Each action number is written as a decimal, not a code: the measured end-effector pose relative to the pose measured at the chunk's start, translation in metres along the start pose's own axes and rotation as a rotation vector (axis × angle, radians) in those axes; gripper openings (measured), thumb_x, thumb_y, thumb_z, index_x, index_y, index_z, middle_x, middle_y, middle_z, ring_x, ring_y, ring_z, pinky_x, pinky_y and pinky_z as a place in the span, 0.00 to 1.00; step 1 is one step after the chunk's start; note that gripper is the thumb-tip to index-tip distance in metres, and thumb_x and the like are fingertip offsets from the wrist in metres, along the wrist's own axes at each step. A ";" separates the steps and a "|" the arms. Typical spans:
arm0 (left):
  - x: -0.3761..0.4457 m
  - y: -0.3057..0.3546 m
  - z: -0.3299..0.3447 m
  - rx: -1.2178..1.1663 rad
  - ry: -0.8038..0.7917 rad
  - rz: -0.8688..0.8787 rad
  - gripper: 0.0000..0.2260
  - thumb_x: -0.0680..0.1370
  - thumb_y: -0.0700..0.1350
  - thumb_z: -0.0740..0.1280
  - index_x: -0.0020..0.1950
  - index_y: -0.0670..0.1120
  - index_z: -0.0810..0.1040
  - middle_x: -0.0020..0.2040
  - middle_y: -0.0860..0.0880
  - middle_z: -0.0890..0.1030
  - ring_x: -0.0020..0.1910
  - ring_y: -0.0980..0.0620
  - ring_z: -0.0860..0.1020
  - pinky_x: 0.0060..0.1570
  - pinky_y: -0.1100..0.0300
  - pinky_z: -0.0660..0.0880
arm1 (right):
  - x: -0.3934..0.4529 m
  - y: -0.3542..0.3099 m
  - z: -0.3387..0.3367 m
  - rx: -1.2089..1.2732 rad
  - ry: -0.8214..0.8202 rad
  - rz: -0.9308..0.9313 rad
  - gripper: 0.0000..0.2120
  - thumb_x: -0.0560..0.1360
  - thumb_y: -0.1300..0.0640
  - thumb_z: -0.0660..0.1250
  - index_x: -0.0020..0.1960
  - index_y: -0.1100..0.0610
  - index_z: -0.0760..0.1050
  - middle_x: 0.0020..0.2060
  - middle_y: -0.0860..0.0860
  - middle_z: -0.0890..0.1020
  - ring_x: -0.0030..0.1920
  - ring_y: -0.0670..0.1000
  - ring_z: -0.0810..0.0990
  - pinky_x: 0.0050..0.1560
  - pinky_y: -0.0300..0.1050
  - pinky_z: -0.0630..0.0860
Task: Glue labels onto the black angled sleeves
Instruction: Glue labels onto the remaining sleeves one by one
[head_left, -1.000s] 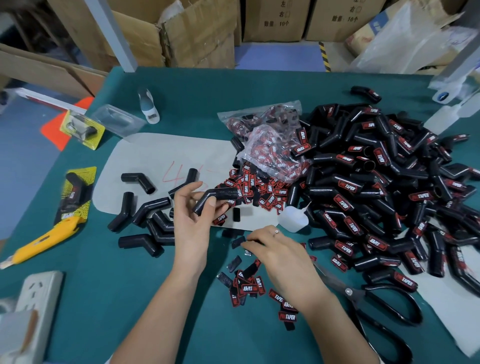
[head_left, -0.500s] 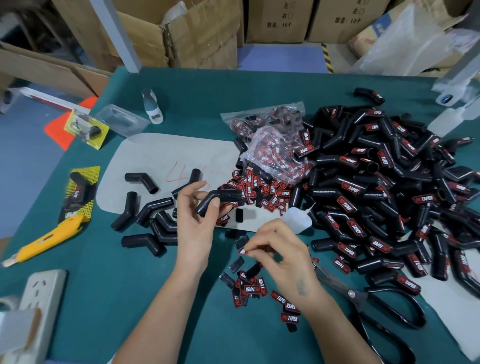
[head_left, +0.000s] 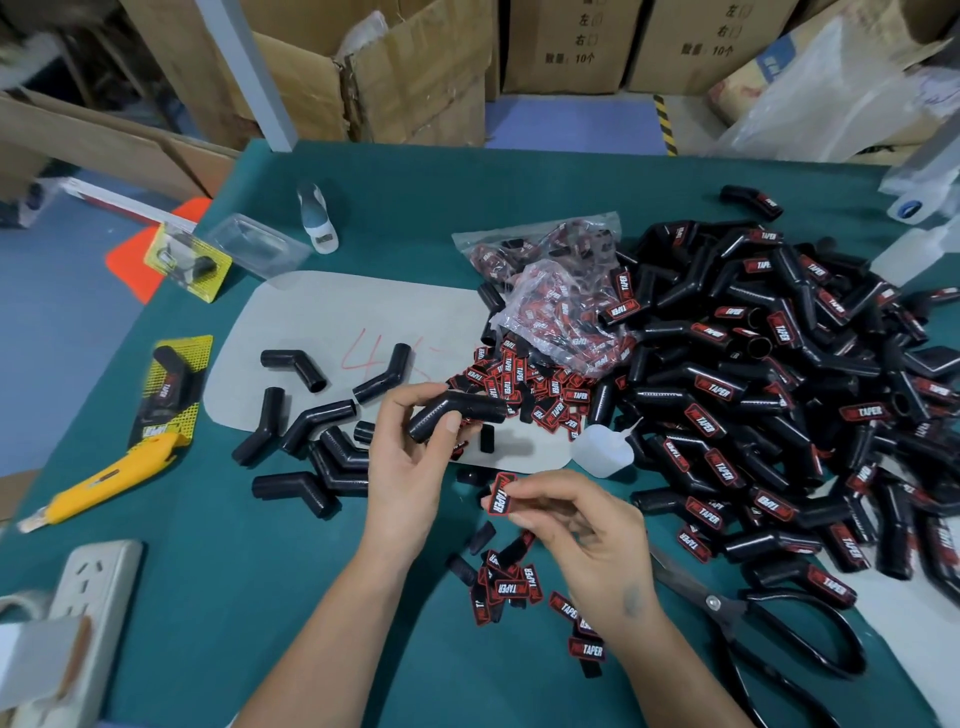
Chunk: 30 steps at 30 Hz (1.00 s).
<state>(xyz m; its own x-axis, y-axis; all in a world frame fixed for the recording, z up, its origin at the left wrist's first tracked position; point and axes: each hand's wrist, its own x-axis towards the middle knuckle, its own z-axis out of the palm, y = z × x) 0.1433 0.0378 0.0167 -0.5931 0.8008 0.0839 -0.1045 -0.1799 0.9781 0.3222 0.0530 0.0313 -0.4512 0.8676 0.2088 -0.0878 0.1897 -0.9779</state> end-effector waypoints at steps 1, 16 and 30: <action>0.000 0.001 0.000 -0.007 -0.009 0.004 0.08 0.79 0.46 0.71 0.58 0.55 0.81 0.57 0.45 0.82 0.58 0.48 0.83 0.58 0.52 0.82 | 0.000 -0.002 0.000 0.052 0.000 0.031 0.07 0.78 0.48 0.74 0.56 0.43 0.84 0.50 0.48 0.88 0.53 0.54 0.88 0.56 0.47 0.83; -0.002 -0.010 -0.006 -0.098 -0.311 -0.025 0.28 0.85 0.54 0.68 0.82 0.61 0.60 0.52 0.40 0.81 0.42 0.35 0.80 0.37 0.52 0.79 | 0.008 -0.006 -0.004 0.173 0.102 0.154 0.05 0.72 0.54 0.76 0.46 0.45 0.86 0.44 0.52 0.86 0.44 0.51 0.86 0.47 0.39 0.82; -0.004 -0.002 -0.006 0.007 -0.515 -0.034 0.26 0.86 0.52 0.65 0.82 0.59 0.60 0.57 0.46 0.81 0.42 0.46 0.79 0.38 0.55 0.79 | 0.014 0.002 -0.009 0.332 0.064 0.374 0.11 0.69 0.48 0.82 0.46 0.50 0.84 0.40 0.48 0.84 0.41 0.48 0.83 0.47 0.42 0.82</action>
<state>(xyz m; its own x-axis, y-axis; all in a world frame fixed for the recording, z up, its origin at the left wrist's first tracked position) 0.1412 0.0311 0.0130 -0.1191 0.9839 0.1331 -0.1105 -0.1464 0.9830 0.3239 0.0695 0.0325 -0.4513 0.8767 -0.1664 -0.2129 -0.2868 -0.9340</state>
